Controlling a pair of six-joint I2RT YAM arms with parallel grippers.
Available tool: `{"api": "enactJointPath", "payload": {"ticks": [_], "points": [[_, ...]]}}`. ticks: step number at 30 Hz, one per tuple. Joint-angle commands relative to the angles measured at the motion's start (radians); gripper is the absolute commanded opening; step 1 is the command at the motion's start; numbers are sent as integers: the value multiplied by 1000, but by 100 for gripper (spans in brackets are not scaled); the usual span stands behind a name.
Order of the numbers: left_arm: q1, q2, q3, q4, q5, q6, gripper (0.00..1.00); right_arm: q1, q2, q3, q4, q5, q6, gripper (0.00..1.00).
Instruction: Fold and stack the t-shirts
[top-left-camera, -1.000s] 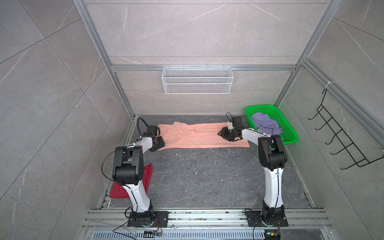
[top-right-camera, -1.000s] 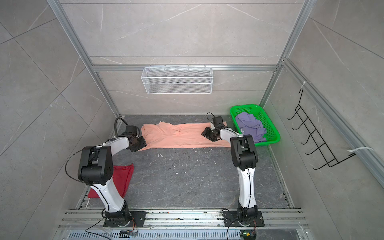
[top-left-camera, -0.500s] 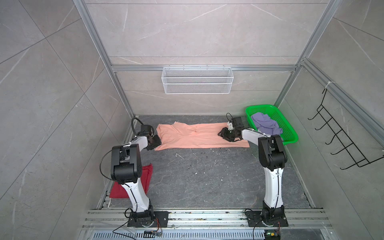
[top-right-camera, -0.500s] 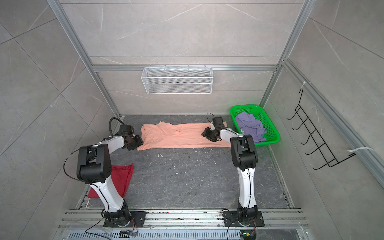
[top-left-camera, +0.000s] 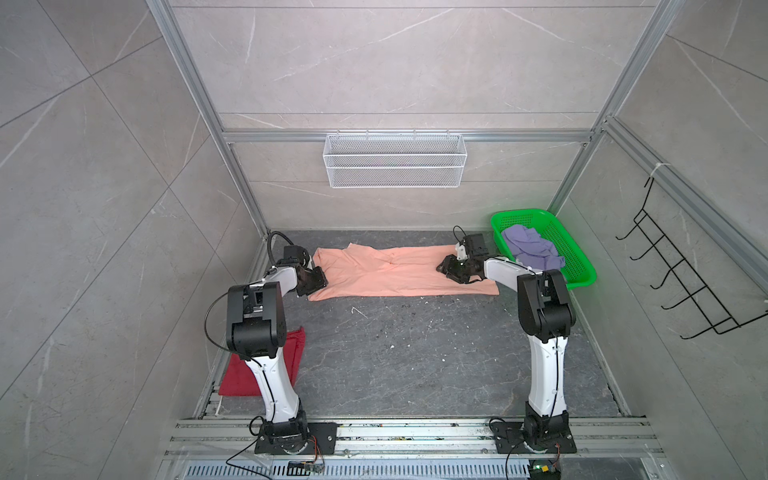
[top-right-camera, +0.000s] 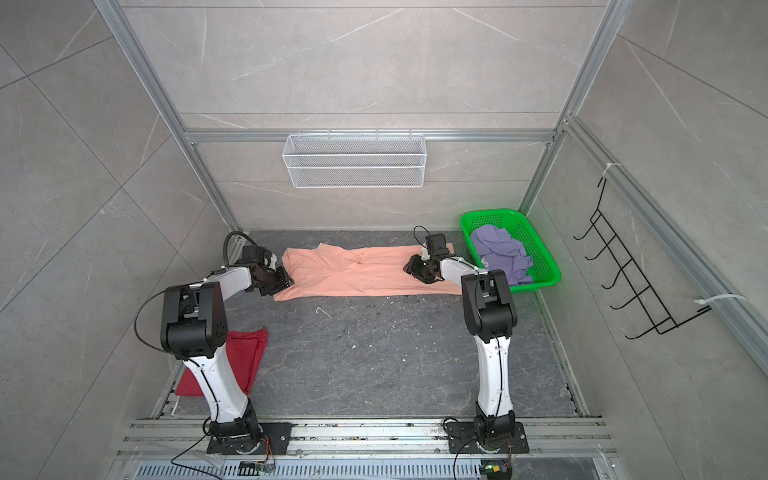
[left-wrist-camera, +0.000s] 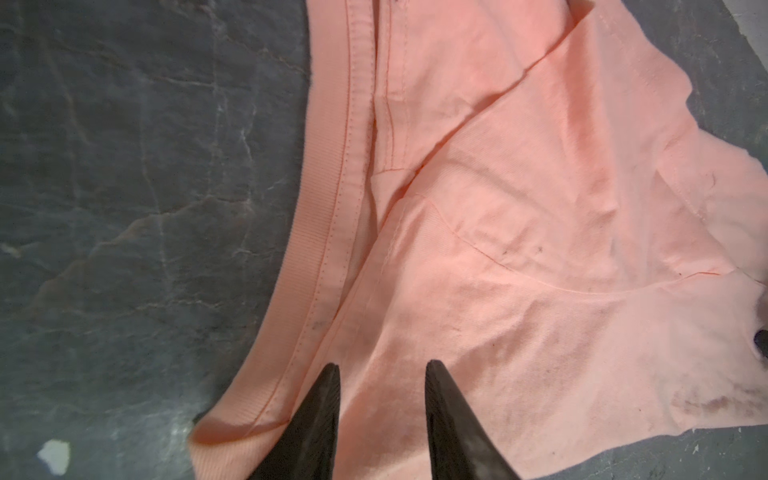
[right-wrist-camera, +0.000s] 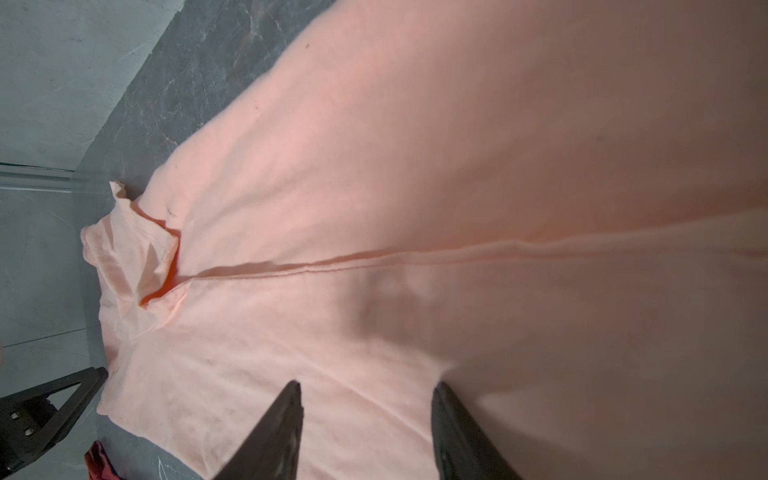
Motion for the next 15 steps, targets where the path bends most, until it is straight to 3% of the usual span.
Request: {"api": "enactJointPath", "payload": {"ticks": [1,15], "points": [[1,-6,43,-55,-55,68,39,-7,-47,-18,-10,17,-16,52],[2,47,103,-138,-2,115,39,-8,-56,-30,-8,19,-16,52]]}}
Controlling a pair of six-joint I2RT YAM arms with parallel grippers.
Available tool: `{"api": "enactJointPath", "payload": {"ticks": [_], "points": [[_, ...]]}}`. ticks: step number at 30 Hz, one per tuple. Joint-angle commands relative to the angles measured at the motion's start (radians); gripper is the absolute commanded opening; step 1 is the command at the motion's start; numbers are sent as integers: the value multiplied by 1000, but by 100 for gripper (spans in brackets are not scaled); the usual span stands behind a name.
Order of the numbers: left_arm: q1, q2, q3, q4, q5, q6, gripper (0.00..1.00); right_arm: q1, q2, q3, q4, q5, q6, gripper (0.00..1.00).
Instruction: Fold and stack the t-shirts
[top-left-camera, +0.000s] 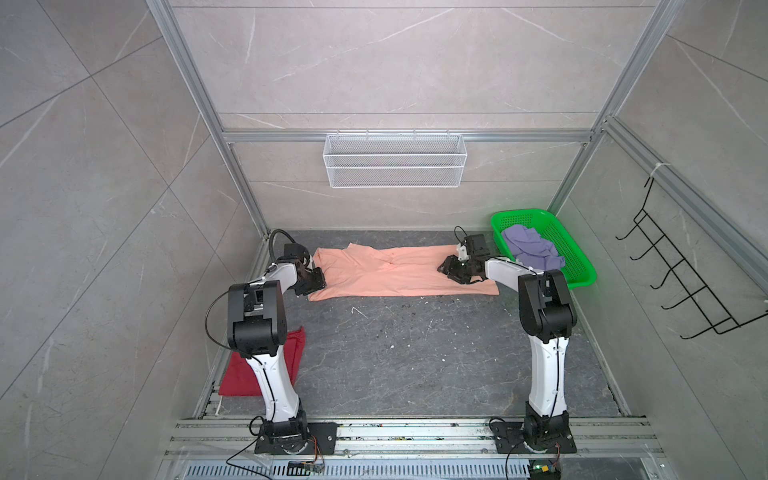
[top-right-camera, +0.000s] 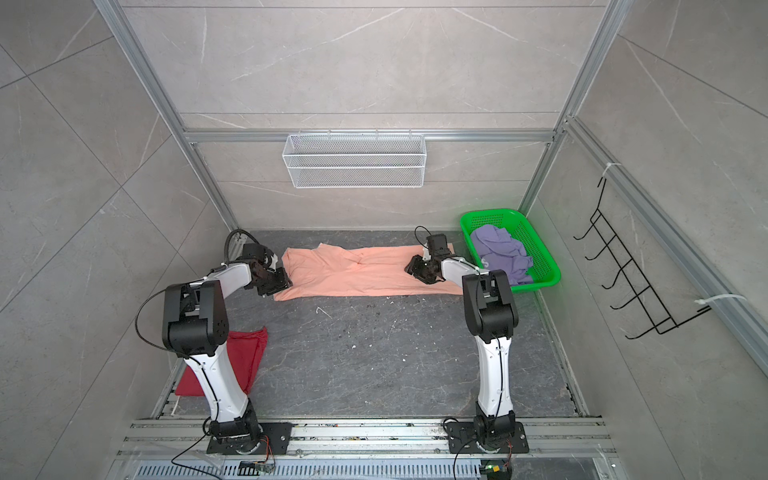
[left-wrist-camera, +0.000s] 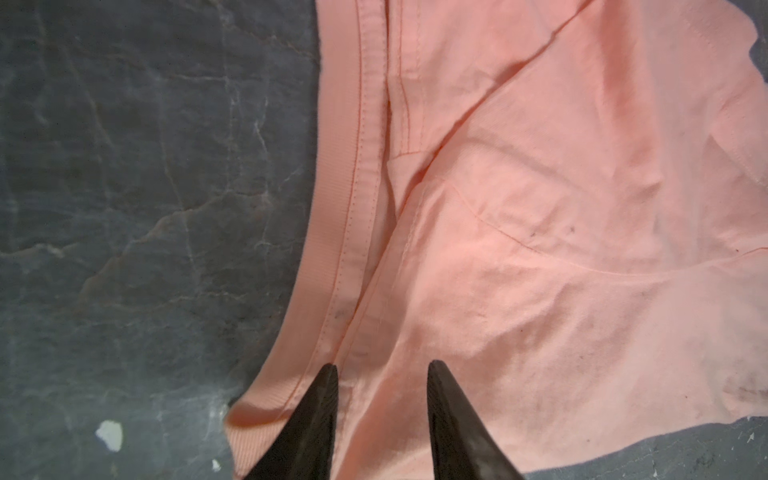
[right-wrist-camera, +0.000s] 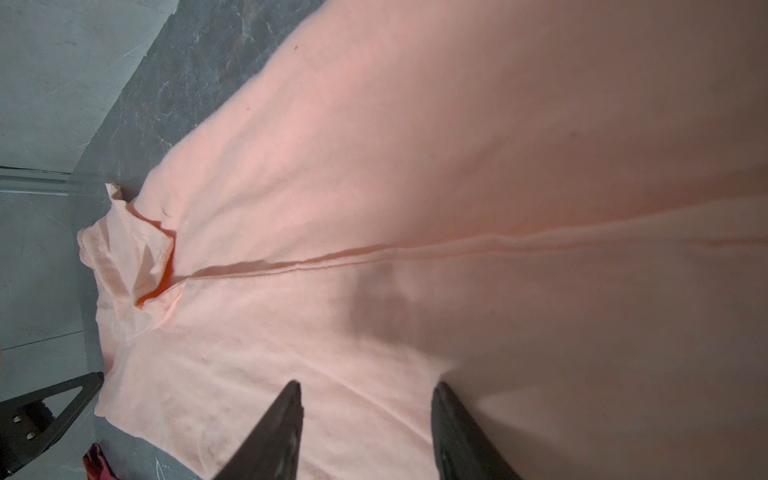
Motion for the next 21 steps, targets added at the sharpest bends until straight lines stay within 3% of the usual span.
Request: {"api": "enactJointPath", "payload": {"ticks": [1,12,21], "points": [[0,17,42,-49,23,37,39,-4,-51,-22,-8,16,-16,52],[-2,66,95,-123,24,53,34,-9,-62,-30,-5,16,-17,52],[-9,73,107,-132,11,54,12,-18,-83,-47,-3,17,-22,52]]}}
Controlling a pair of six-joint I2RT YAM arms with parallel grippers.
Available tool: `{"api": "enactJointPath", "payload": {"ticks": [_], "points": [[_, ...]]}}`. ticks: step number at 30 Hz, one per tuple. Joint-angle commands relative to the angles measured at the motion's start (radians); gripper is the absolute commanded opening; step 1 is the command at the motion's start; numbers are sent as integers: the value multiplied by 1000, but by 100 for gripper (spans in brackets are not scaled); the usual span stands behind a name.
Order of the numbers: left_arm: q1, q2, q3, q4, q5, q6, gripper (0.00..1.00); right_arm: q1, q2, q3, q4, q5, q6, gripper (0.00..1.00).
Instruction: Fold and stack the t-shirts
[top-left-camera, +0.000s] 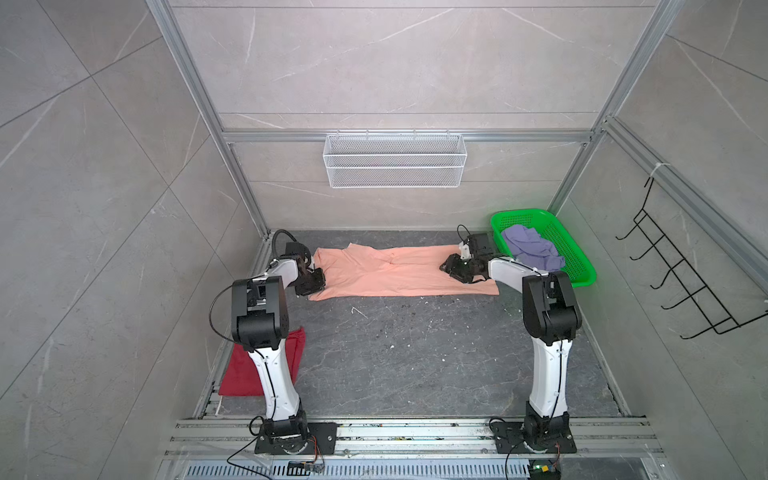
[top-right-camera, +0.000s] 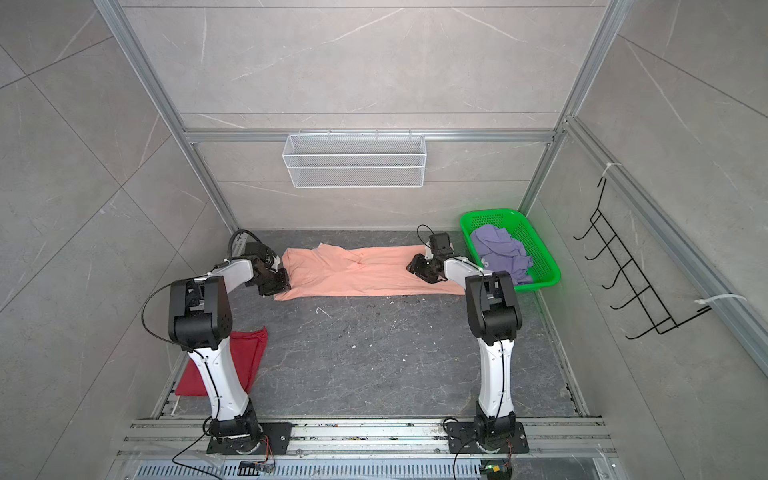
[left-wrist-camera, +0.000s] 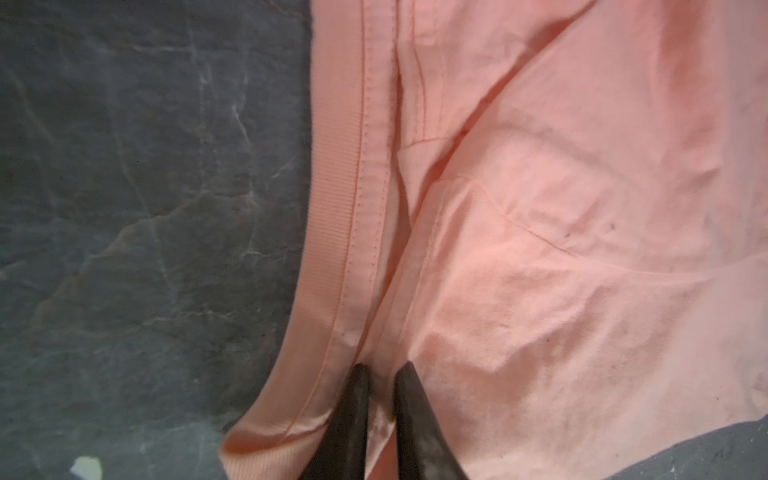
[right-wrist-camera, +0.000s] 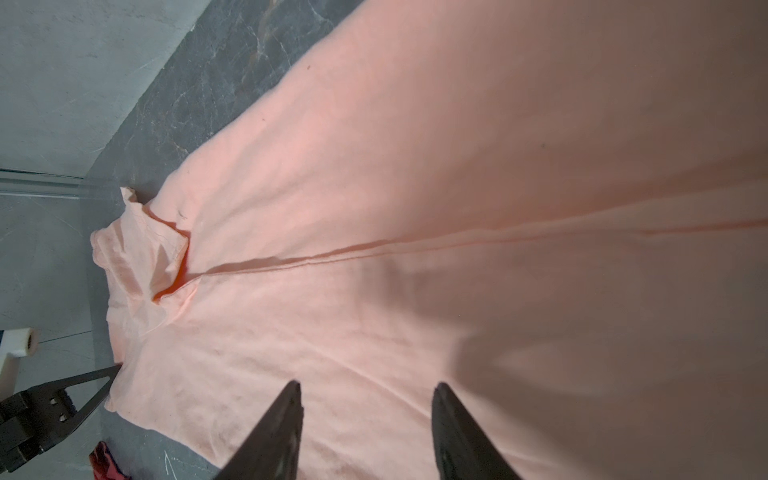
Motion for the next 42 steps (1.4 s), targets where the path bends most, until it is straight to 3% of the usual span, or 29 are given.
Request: {"api": "enactJointPath", "payload": {"ticks": [1,3,19,28,35,42], "points": [[-7,8,31,-36,3,20,6,-7,-43,-22,-2,17,-19,52],[-8,-4,20,-23,-6,19,0,-8,-45,-26,-1,18,-17,52],[-7,-270,-103,111,-1,-28,0,-27,-54,-55,11,17,-15,52],[-7,-303,-209,65,-38,-21,0,-47,-64,-85,6,14,-24,52],[-6,-318,-324,96,-152,-57,0,-64,-75,-114,6,14,-28,52],[-5,-297,-275,112,-212,-67,0,-69,-63,-119,-2,7,-31,52]]}}
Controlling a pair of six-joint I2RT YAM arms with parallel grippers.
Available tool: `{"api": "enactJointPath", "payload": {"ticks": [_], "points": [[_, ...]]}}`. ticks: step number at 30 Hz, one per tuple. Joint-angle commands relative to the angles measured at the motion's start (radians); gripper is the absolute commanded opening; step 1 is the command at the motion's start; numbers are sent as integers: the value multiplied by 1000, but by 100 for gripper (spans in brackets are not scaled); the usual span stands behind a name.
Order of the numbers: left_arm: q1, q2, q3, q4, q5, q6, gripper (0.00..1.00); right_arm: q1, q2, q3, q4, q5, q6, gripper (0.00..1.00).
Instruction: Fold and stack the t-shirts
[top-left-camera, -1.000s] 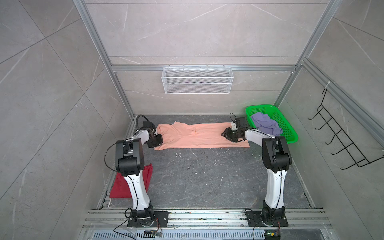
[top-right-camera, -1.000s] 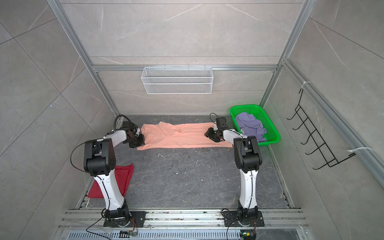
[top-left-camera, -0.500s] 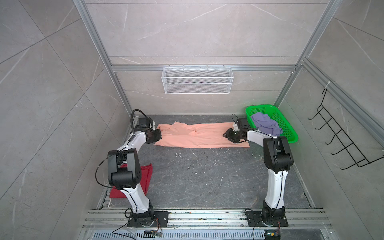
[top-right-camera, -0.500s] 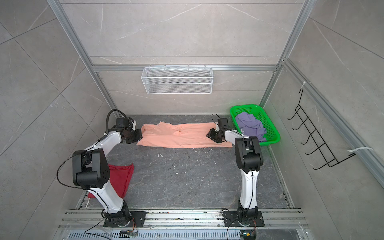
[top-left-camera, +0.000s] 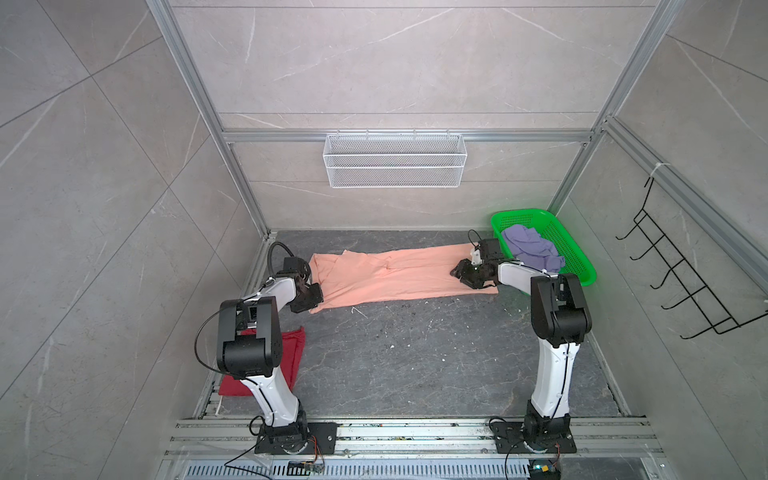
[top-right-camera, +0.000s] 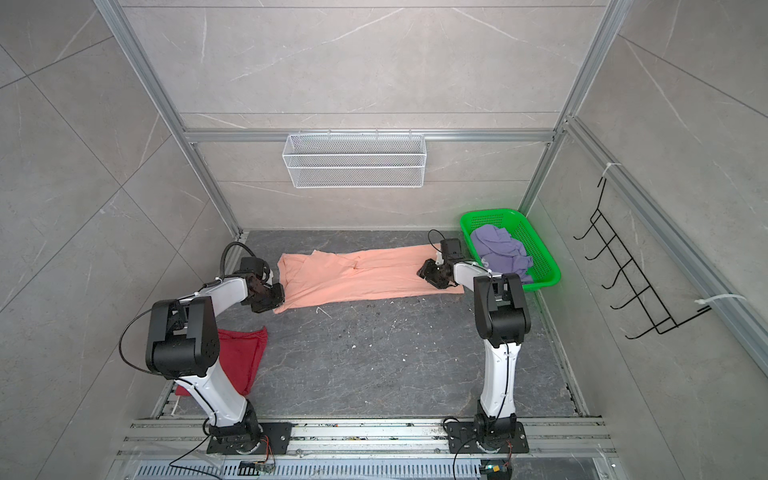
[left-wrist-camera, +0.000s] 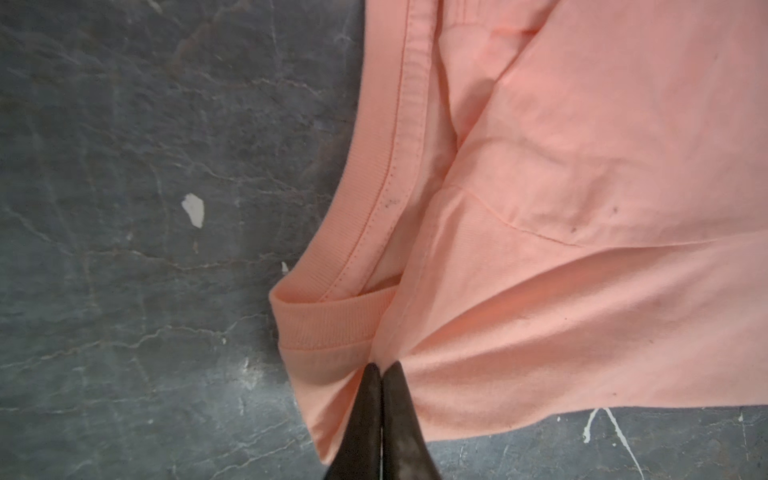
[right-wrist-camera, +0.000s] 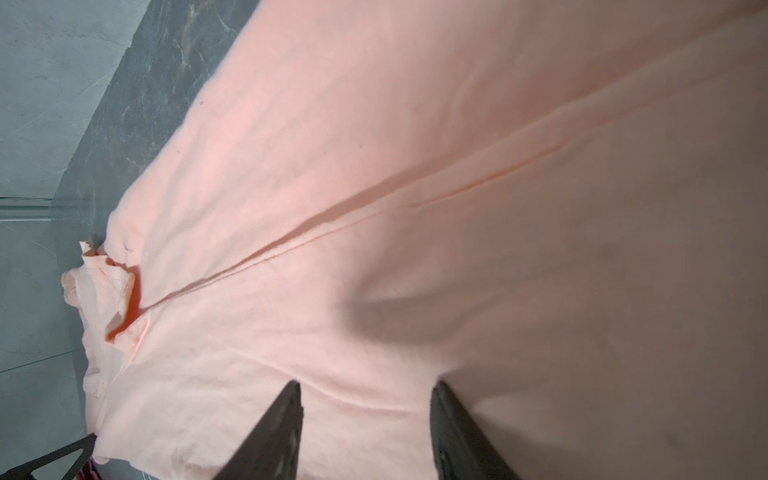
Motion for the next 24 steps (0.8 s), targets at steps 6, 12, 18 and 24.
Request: {"api": "enactJointPath", "payload": {"ticks": [6,12,18,24], "points": [[6,-114,43,92,64,-28,0,-8,4,-38,-23,14,-22,52],[5,-250,-1,71,88,-29,0,-15,17,-42,-24,14,-15,52],[5,-292,-136,35,4,-53,0,-21,16,-41,-37,15,-22,52],[4,-257,-227,55,-56,-106,0,-25,12,-42,-51,15,-32,52]]}}
